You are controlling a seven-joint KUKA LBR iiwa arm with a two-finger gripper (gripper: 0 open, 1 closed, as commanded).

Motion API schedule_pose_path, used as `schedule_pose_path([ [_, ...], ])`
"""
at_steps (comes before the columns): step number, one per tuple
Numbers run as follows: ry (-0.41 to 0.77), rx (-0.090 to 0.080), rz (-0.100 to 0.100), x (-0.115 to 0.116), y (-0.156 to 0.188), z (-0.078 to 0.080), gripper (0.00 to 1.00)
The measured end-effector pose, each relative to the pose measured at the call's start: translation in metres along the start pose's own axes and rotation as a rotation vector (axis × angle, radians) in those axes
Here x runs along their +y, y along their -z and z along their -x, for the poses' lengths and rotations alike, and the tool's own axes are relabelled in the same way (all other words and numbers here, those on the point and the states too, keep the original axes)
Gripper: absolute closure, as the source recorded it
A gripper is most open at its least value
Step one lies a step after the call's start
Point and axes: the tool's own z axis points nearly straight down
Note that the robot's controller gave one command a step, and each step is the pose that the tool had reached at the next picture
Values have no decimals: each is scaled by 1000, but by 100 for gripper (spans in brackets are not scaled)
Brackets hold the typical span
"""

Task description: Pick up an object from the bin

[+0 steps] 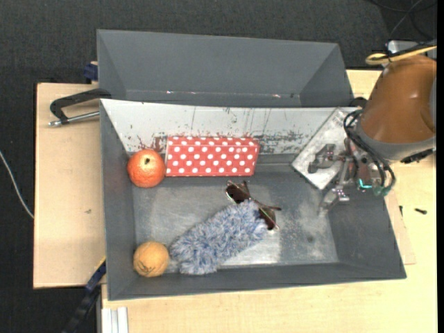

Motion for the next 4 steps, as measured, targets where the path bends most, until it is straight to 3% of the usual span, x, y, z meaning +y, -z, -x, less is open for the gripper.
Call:
schedule_pose_path([
  [1,1,0,0,0,0,0,0],
  [2,110,-2,0,46,-43,-20,0],
  [3,342,-3,-2,75,-44,-31,0],
  [4,409,1,2,93,-36,-47,0],
])
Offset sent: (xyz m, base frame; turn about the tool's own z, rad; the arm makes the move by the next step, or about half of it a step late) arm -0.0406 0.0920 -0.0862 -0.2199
